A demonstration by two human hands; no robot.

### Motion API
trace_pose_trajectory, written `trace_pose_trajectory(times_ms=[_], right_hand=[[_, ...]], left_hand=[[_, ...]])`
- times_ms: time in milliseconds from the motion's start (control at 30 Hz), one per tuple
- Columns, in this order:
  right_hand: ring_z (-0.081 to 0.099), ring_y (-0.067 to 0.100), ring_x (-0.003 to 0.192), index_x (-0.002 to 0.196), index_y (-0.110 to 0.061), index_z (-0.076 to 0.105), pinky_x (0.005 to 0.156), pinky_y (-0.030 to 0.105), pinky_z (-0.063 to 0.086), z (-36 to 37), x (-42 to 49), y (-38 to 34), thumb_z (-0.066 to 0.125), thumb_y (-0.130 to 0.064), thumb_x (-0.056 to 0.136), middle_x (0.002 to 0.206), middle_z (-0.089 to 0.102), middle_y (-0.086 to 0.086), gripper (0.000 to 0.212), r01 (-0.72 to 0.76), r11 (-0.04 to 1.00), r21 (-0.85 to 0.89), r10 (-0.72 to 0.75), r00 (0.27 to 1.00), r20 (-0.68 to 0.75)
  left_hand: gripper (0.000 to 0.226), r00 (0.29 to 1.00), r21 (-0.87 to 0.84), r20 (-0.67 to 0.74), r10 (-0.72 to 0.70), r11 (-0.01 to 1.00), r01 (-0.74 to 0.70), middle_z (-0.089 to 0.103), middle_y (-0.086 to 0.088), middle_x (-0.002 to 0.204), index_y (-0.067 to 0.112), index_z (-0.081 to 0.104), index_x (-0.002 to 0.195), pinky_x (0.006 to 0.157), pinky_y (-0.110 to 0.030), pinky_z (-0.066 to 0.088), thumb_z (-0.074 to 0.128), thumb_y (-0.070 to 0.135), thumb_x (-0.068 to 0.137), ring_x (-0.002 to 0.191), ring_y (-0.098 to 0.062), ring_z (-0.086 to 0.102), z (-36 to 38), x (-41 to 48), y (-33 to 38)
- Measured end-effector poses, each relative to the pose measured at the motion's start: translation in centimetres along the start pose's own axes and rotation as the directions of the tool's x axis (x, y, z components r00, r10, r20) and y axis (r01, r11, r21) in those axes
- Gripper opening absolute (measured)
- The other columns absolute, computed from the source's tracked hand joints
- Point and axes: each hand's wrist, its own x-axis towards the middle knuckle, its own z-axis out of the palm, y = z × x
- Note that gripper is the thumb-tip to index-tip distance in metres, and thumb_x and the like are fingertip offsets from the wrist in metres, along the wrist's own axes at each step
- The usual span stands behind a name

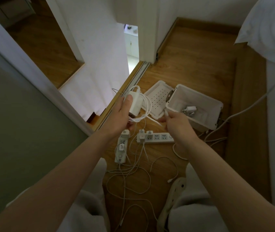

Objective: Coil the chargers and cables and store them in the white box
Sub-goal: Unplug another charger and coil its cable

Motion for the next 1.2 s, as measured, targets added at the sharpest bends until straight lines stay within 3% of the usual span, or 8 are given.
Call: trace_pose_trajectory(times_ms=[67,167,333,633,767,933,1067,1200], right_hand=[[0.041,0.008,0.059,0.119,-0.006,0.059,0.052,0.019,0.034,0.4,0.1,0.3,0.048,-0.016,0.095,0.084,0.055,0.002,0.028,-0.024,0.999,0.023,0.022,0.995,0.095],[0.040,0.008,0.058,0.105,-0.008,0.066,0.056,0.021,0.037,0.6,-0.2,0.3,0.052,-0.019,0.094,0.065,0.055,-0.006,0.021,0.005,0.991,0.131,-0.024,0.989,0.143],[0.052,0.003,0.063,0.090,-0.013,0.066,0.062,0.014,0.052,0.5,-1.0,0.0,0.056,-0.010,0.090,0.075,0.057,-0.006,0.010,0.045,0.941,0.335,-0.103,0.982,0.158],[0.065,0.002,0.056,0.107,-0.004,0.064,0.057,0.013,0.054,0.9,-1.2,-0.5,0.060,-0.004,0.085,0.082,0.069,0.002,0.022,-0.099,0.829,0.550,-0.023,0.977,0.211],[0.066,0.005,0.062,0.117,-0.007,0.055,0.056,0.015,0.054,1.5,-1.7,-0.3,0.058,-0.007,0.088,0.083,0.068,0.003,0.030,-0.125,0.788,0.603,-0.027,0.971,0.236],[0.063,0.012,0.077,0.115,-0.018,0.045,0.068,0.022,0.056,2.4,-2.0,-0.4,0.035,-0.024,0.100,0.093,0.062,0.003,0.019,0.141,0.879,0.456,-0.173,0.985,0.028],[0.062,0.018,0.079,0.109,-0.021,0.045,0.077,0.035,0.053,2.9,-2.3,0.1,0.053,-0.016,0.093,0.095,0.065,0.009,0.019,0.261,0.936,0.236,-0.289,0.953,0.093],[0.064,0.019,0.079,0.101,-0.019,0.049,0.077,0.038,0.055,2.6,-1.9,0.1,0.058,-0.021,0.090,0.093,0.064,0.009,0.015,0.253,0.962,0.103,-0.264,0.959,0.105]], left_hand=[[0.044,0.998,-0.049,0.061,0.016,0.999,-0.013,0.051,-0.016,0.089,0.019,0.041,0.128,0.043,-0.023,0.038,0.023,0.047,0.099,0.057,-0.013,0.046,0.0,-0.2,0.4],[0.041,0.992,-0.056,0.120,0.041,0.998,-0.034,0.050,-0.016,0.086,0.023,0.045,0.122,0.045,-0.026,0.035,0.021,0.047,0.099,0.059,-0.017,0.042,0.1,-0.6,0.8],[0.041,0.994,0.033,0.110,0.028,0.999,-0.032,0.052,-0.009,0.080,0.021,0.042,0.125,0.043,-0.024,0.039,0.021,0.045,0.099,0.056,-0.013,0.046,-0.4,-0.8,0.6],[0.039,0.991,0.176,0.132,0.023,0.983,-0.047,0.055,-0.003,0.078,0.023,0.044,0.123,0.047,-0.022,0.042,0.025,0.046,0.097,0.062,-0.014,0.050,-0.1,-1.2,0.4],[0.026,0.992,0.320,0.105,0.076,0.942,-0.106,0.056,-0.009,0.083,0.024,0.046,0.110,0.055,-0.027,0.045,0.027,0.039,0.099,0.069,-0.026,0.053,0.5,-1.4,0.2],[0.027,0.992,0.430,0.049,0.114,0.894,-0.124,0.058,0.005,0.077,0.022,0.046,0.110,0.052,-0.025,0.048,0.030,0.041,0.098,0.058,-0.005,0.057,1.0,-0.9,-0.6],[0.033,0.987,0.510,-0.008,0.163,0.849,-0.136,0.060,-0.001,0.096,0.018,0.044,0.119,0.072,-0.040,0.055,0.035,0.041,0.097,0.084,-0.019,0.062,0.8,-0.6,-1.4],[0.031,0.980,0.527,0.003,0.200,0.832,-0.172,0.059,-0.002,0.102,0.021,0.043,0.120,0.073,-0.041,0.056,0.035,0.041,0.098,0.086,-0.016,0.062,0.7,-0.5,-2.0]])
